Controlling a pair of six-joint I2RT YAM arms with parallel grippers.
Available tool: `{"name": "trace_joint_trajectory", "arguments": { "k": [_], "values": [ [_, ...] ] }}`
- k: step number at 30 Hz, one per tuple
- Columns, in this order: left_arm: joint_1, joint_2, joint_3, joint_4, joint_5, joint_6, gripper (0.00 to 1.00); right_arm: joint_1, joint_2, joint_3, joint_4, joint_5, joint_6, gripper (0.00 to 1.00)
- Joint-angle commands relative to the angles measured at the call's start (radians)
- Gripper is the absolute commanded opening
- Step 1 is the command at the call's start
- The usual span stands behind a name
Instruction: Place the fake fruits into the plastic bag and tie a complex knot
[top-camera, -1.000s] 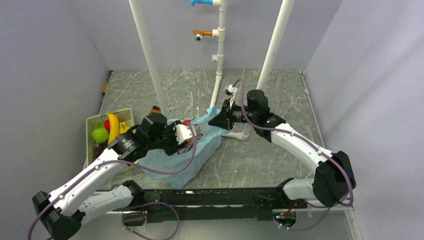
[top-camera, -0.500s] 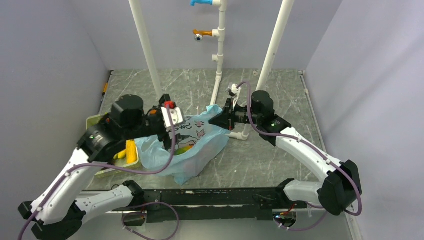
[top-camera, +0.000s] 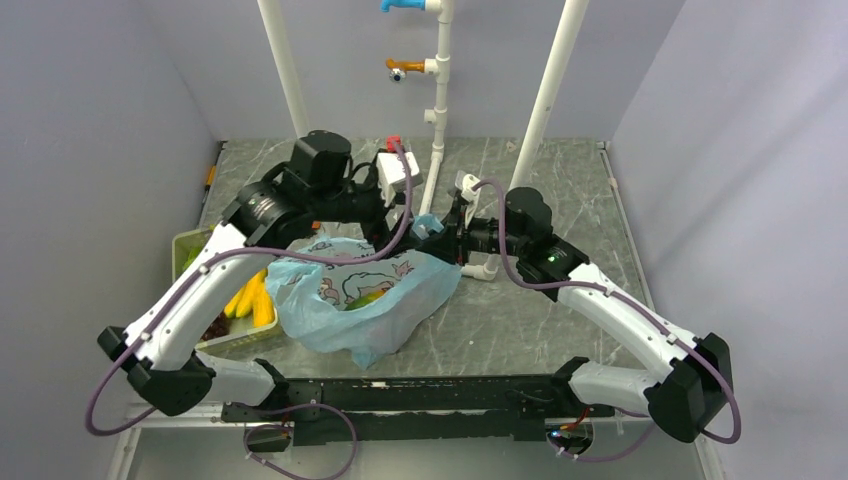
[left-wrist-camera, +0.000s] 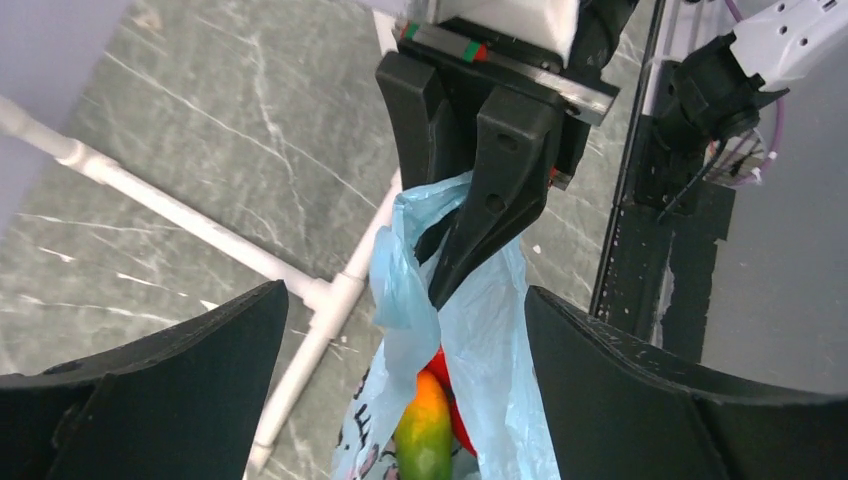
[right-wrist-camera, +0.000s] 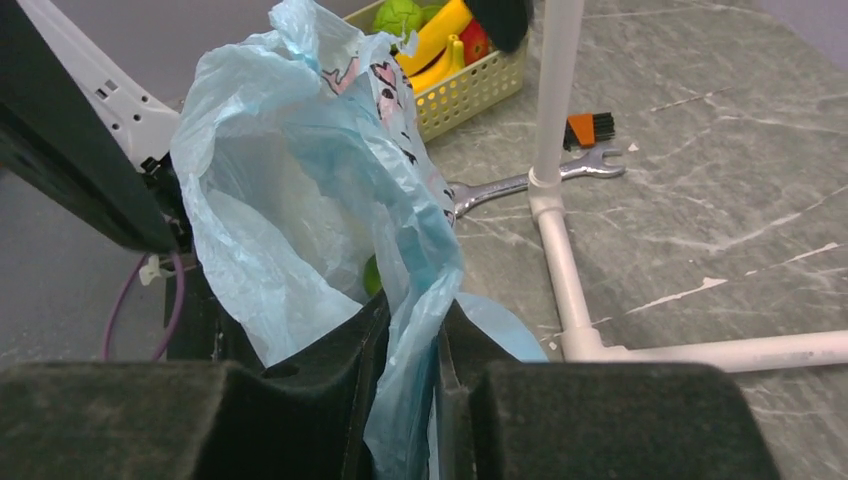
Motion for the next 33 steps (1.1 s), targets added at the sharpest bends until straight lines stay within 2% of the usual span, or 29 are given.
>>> {"name": "trace_joint_trajectory", "arguments": {
  "k": [1, 4, 5, 8, 10, 12, 14, 18, 19, 20, 22, 23, 26, 27, 33],
  "values": [
    [0.002, 0.026, 0.052, 0.008, 0.088, -0.058, 0.90, 0.003, -0.037, 0.064, 0.002, 0.022, -0.048, 0.21],
    [0.001, 0.053, 0.066, 0.018, 0.096, -0.054, 0.73, 0.003, -0.043, 0.085, -0.008, 0.022, -0.048, 0.25],
    [0.001, 0.059, 0.071, 0.016, 0.092, -0.049, 0.65, 0.002, -0.047, 0.093, -0.010, 0.018, -0.048, 0.25],
    [0.002, 0.064, 0.076, 0.024, 0.042, -0.021, 0.32, 0.002, -0.058, 0.115, -0.024, 0.018, -0.048, 0.25],
    [0.002, 0.051, 0.074, 0.041, 0.005, -0.001, 0.20, 0.002, -0.066, 0.136, -0.055, 0.011, -0.090, 0.25],
    [0.004, 0.033, 0.063, 0.060, -0.021, 0.016, 0.07, 0.002, -0.075, 0.142, -0.090, 0.004, -0.117, 0.21],
    [0.014, 0.014, 0.042, 0.079, -0.024, 0.021, 0.00, 0.003, -0.085, 0.137, -0.115, -0.001, -0.151, 0.13],
    [0.052, -0.026, 0.011, 0.107, -0.026, 0.026, 0.00, 0.001, -0.098, 0.142, -0.135, 0.004, -0.169, 0.06],
    [0.057, -0.038, 0.001, 0.120, -0.047, 0.029, 0.00, 0.001, -0.100, 0.146, -0.134, 0.010, -0.169, 0.09],
    [0.062, -0.051, -0.007, 0.143, -0.057, 0.028, 0.00, 0.001, -0.100, 0.152, -0.133, 0.016, -0.163, 0.21],
    [0.088, -0.083, -0.025, 0.187, 0.009, 0.033, 0.00, 0.001, -0.096, 0.171, -0.142, 0.017, -0.168, 0.59],
    [0.094, -0.109, -0.044, 0.219, 0.063, 0.045, 0.00, 0.001, -0.092, 0.179, -0.148, 0.013, -0.177, 0.73],
    [0.097, -0.202, -0.151, 0.363, 0.191, 0.091, 0.00, 0.002, -0.078, 0.214, -0.174, -0.019, -0.212, 0.94],
    [0.096, -0.225, -0.175, 0.381, 0.225, 0.111, 0.00, 0.000, -0.071, 0.228, -0.181, -0.048, -0.226, 0.99],
    [0.098, -0.227, -0.157, 0.352, 0.376, 0.171, 0.00, 0.027, -0.004, 0.269, -0.035, -0.209, -0.179, 1.00]
  ]
}}
